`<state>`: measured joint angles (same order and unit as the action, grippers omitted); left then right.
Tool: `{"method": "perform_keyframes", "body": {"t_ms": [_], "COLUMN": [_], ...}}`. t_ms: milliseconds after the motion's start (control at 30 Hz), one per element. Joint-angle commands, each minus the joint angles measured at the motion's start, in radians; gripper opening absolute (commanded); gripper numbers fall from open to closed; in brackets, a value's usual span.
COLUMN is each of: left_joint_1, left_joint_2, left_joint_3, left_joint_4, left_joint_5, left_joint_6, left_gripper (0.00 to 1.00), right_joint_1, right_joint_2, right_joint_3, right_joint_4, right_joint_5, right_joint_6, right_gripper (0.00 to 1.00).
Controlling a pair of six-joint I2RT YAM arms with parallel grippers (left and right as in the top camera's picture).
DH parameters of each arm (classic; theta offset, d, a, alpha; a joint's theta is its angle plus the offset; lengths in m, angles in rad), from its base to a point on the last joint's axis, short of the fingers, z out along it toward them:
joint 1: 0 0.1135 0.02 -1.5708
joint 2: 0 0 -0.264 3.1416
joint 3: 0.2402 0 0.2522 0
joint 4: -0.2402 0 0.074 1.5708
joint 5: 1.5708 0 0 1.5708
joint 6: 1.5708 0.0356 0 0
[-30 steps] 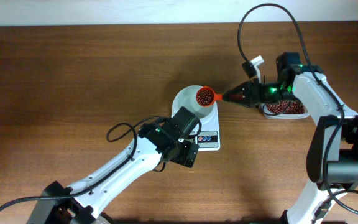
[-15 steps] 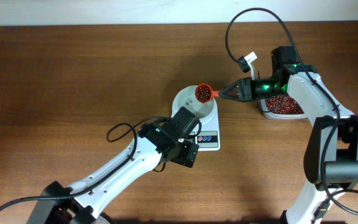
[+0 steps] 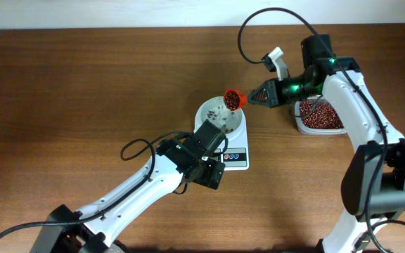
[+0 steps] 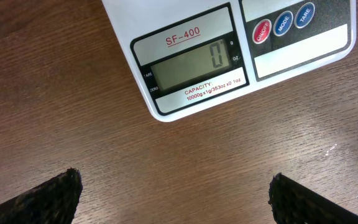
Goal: Scoop item into bowl and weigh 50g on scale
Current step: 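Carry the red scoop of beans left over the white bowl, then tip the red scoop to pour beans into the bowl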
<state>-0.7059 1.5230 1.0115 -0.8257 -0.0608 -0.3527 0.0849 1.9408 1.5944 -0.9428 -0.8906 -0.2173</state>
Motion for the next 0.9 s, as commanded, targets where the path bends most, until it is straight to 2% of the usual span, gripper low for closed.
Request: {"method": "perform_keyframes", "body": {"t_ms": [0, 567, 867], "left_joint_1": [-0.003, -0.003, -0.003], "left_joint_2": [-0.01, -0.01, -0.01], "left_joint_3": [-0.004, -0.004, -0.004], "left_joint_4": [-0.001, -0.001, -0.001], "left_joint_5": [-0.008, -0.008, -0.008], "left_joint_6": [0.002, 0.002, 0.002], "left_gripper": [0.99, 0.99, 0.99], "right_joint_1": [0.024, 0.272, 0.348], "right_joint_2": [-0.036, -0.04, -0.041], "right_joint_3": [0.036, 0.263, 0.283], "right_joint_4": [-0.014, -0.236, -0.242], "right_joint_5": [0.06, 0.653, 0.692], "right_joint_6": [-0.012, -0.072, -0.135], "right_gripper": [0.04, 0.04, 0.04]}}
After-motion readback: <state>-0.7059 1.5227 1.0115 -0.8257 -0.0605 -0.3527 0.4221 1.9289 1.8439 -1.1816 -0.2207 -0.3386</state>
